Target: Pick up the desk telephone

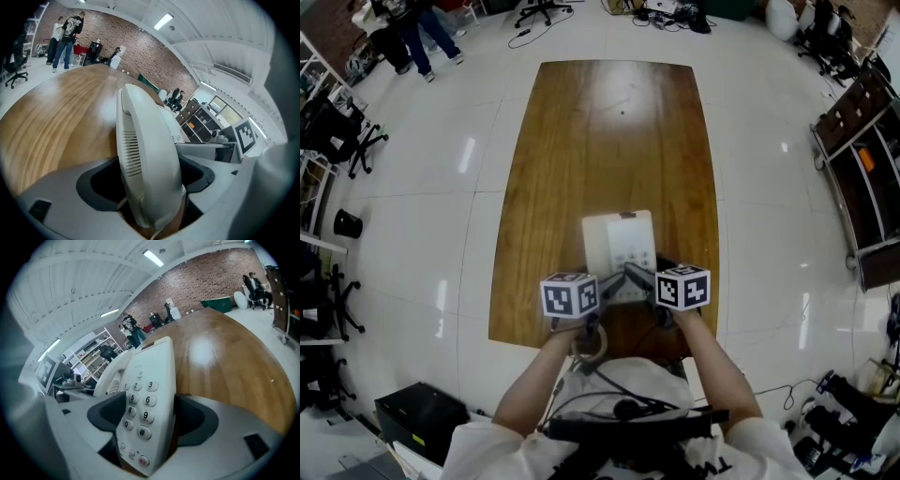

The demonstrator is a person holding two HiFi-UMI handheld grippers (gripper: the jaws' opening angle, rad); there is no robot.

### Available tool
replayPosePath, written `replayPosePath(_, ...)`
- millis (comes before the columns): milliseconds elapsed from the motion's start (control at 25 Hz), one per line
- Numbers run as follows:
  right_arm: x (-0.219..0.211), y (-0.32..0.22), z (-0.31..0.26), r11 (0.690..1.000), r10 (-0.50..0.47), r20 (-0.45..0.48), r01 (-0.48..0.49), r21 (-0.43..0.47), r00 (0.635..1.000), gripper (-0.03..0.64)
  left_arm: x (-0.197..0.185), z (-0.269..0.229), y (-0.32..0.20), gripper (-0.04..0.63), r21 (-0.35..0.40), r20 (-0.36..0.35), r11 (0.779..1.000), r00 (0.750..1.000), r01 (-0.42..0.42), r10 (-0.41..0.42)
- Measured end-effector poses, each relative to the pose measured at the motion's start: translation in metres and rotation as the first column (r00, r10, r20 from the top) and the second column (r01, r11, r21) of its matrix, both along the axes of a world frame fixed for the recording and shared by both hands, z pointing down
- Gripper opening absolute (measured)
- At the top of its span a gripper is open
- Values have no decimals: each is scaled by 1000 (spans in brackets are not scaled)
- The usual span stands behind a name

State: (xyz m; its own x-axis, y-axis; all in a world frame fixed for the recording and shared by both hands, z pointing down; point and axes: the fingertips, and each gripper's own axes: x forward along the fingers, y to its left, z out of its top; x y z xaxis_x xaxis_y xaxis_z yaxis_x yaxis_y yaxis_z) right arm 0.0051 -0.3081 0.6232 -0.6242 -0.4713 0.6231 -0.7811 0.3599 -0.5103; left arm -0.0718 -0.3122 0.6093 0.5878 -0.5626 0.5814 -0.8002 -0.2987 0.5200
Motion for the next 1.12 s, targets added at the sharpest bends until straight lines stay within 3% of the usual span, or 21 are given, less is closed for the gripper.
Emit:
replayPosePath(320,3,0,-2,999,28,8,-28,26,1000,332,-4,-9,0,359,61,-8,995,997,73,-73)
replayPosePath(720,12,5,-3,994,93,23,-94,58,995,318,-6,-16,4,343,89,-28,990,994,109,-107)
replayPosePath(1120,3,1,-51,980,91,73,-102,170,993,318,-15,-65,4,339,209,-44,967,989,145,-139)
